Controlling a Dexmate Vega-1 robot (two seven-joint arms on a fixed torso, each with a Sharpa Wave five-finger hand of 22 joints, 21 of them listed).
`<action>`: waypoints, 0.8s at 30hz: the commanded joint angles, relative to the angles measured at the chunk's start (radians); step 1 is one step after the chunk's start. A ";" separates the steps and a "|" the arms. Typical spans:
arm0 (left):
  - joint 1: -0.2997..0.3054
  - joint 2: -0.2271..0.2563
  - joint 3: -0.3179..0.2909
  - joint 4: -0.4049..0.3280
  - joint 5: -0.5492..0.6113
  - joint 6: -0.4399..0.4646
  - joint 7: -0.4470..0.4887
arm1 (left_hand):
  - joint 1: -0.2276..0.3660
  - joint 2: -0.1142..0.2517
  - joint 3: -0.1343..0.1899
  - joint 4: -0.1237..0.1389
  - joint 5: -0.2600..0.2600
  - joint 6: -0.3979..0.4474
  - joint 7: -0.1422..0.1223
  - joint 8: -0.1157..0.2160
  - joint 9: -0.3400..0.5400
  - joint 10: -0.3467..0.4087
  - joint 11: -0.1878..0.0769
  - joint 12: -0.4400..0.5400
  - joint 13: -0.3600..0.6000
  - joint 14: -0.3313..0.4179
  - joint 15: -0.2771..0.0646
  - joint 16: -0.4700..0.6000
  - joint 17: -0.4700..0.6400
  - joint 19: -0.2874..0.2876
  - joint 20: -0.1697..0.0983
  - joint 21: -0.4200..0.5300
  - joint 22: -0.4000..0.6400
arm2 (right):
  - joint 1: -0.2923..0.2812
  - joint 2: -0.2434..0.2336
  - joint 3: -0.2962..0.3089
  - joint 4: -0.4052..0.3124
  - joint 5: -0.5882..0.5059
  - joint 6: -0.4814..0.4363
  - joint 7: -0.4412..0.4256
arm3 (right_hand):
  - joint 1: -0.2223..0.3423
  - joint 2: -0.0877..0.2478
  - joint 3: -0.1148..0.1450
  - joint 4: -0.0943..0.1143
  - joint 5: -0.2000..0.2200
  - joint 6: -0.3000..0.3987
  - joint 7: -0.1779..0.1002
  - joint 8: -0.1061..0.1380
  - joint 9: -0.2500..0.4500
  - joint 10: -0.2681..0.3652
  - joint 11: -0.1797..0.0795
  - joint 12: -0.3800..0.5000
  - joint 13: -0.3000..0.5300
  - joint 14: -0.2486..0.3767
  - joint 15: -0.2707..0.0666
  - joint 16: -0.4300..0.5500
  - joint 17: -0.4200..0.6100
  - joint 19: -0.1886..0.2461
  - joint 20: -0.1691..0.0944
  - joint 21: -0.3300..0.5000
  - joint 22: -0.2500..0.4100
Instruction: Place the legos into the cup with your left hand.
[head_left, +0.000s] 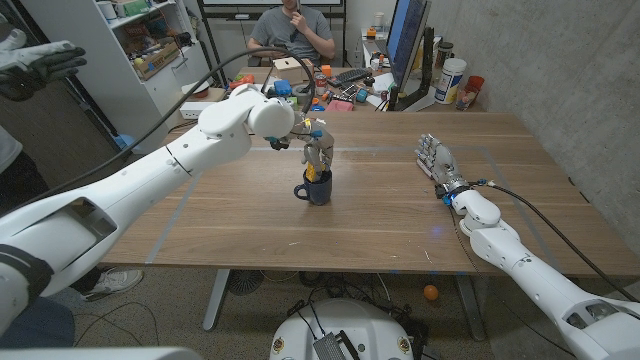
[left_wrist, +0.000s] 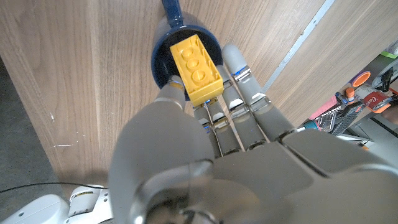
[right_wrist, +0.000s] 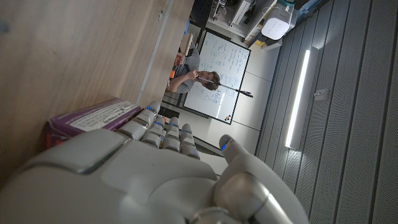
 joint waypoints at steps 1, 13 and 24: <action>-0.006 -0.007 0.004 -0.021 0.030 0.009 -0.033 | -0.005 -0.004 0.002 0.003 0.004 -0.012 -0.002 -0.001 0.003 -0.017 0.004 -0.004 0.004 -0.016 -0.087 -0.005 0.006 -0.013 0.005 -0.005 0.002 | 0.000 0.000 0.000 0.001 0.000 0.003 0.000 | -0.005 0.040 -0.003 -0.001 0.006 0.000 0.001 0.005 0.006 0.005 0.006 0.003 0.005 0.003 0.001 0.001 0.002 -0.005 -0.033 0.000 0.004; 0.011 0.008 -0.019 -0.068 0.050 0.020 -0.043 | -0.010 -0.006 0.001 0.000 0.005 -0.020 -0.002 0.002 0.002 -0.025 0.004 -0.002 0.007 -0.031 -0.085 0.000 0.009 -0.019 0.006 -0.009 0.002 | -0.020 -0.009 0.003 -0.033 -0.003 -0.001 -0.016 | -0.004 0.040 -0.002 -0.002 0.006 0.000 0.001 0.005 0.006 0.005 0.006 0.003 0.005 0.004 0.000 0.001 0.002 -0.006 -0.034 0.000 0.004; 0.035 0.028 -0.050 -0.110 0.074 0.027 -0.025 | -0.011 -0.006 0.002 -0.004 0.006 -0.025 -0.003 0.004 0.002 -0.029 0.003 -0.001 0.009 -0.038 -0.088 0.003 0.010 -0.019 0.001 -0.010 0.002 | -0.027 -0.012 0.002 -0.047 -0.006 -0.003 -0.020 | -0.005 0.039 -0.003 -0.002 0.005 0.000 0.001 0.005 0.006 0.006 0.006 0.003 0.005 0.003 0.002 0.001 0.002 -0.005 -0.033 0.000 0.004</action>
